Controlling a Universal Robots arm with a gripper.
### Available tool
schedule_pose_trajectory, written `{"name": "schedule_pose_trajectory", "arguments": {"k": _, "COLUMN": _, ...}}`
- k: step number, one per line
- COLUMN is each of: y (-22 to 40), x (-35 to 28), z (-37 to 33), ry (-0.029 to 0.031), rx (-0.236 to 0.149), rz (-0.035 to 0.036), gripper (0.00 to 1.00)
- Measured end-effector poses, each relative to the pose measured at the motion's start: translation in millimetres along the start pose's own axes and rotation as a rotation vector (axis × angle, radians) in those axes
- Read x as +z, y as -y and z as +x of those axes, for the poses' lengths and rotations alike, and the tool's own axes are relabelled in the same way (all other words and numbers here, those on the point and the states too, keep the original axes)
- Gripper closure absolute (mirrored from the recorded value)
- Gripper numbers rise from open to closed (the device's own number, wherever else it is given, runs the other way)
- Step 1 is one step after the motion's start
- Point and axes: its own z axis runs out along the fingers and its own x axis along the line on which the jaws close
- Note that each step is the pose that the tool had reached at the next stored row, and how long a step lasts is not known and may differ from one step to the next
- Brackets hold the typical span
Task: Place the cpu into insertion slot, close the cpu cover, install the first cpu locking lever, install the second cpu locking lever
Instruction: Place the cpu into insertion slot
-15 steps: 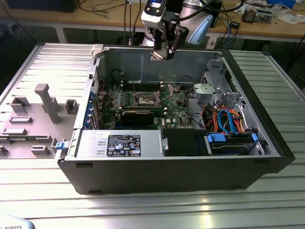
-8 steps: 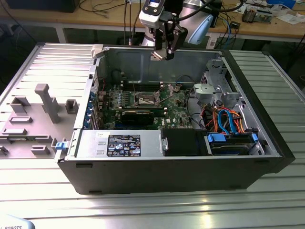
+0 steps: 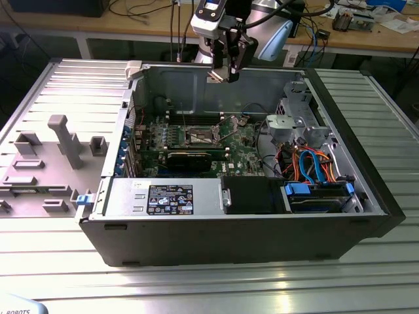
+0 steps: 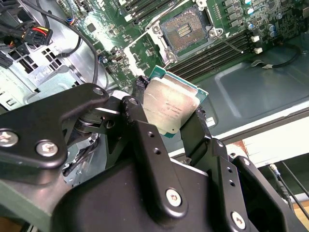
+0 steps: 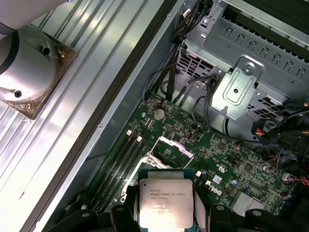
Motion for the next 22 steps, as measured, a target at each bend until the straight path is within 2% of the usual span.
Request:
{"name": "schedule_pose_trajectory", "arguments": {"k": 14, "y": 0.0, "x": 0.0, "z": 0.0, "ry": 0.002, "rx": 0.022, "rz": -0.0004, "gripper": 0.46}}
{"name": "schedule_pose_trajectory", "arguments": {"k": 22, "y": 0.0, "x": 0.1, "z": 0.0, "ry": 0.0053, "rx": 0.059, "rz": -0.0011, "gripper": 0.46}}
